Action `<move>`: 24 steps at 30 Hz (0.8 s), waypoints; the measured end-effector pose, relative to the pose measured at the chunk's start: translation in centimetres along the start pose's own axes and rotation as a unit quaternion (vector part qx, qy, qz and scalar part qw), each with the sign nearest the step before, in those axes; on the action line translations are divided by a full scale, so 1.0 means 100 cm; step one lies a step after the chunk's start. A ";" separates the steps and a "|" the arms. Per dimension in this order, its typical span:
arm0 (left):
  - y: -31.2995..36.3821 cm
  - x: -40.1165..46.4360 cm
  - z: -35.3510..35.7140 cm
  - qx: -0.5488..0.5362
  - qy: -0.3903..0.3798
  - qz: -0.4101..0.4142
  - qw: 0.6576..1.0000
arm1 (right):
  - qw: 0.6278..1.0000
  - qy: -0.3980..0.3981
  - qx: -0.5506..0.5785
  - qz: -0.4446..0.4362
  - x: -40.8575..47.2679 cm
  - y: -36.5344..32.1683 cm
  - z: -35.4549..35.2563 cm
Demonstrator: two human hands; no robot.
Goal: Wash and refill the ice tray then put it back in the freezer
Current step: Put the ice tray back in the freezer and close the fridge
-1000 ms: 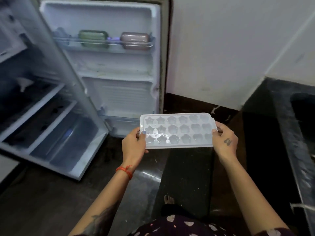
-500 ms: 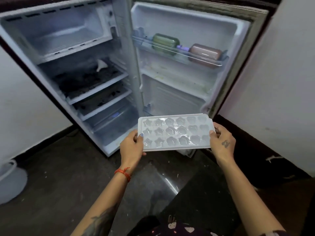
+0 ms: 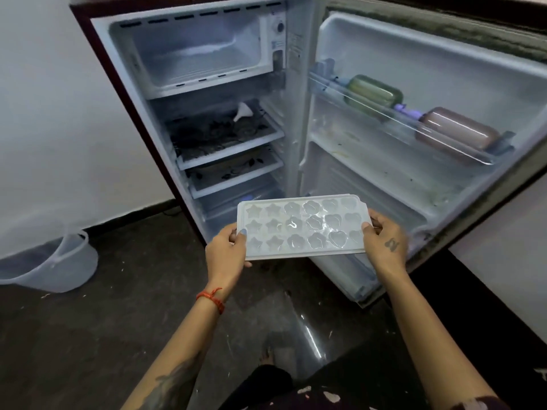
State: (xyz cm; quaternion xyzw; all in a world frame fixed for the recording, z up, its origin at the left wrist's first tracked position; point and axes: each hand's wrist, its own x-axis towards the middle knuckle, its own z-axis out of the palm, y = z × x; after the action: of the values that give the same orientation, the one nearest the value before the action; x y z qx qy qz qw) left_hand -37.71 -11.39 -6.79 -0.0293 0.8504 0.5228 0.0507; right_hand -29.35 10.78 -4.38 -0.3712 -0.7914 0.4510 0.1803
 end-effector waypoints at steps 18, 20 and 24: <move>0.008 0.120 -0.026 -0.018 0.059 -0.017 0.998 | 0.997 -0.067 0.020 -0.032 0.102 -0.067 0.108; 0.009 0.132 -0.026 -0.013 0.072 -0.029 0.997 | 0.996 -0.077 0.017 -0.036 0.117 -0.072 0.118; 0.013 0.155 -0.023 -0.009 0.102 -0.046 0.994 | 0.991 -0.117 0.024 -0.055 0.149 -0.083 0.139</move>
State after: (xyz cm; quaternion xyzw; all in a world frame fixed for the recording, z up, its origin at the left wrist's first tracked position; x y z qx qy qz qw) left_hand -53.41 -12.78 -6.40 -0.1215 0.8441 0.5221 -0.0125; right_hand -51.35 11.24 -5.44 -0.2675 -0.8150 0.4999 0.1195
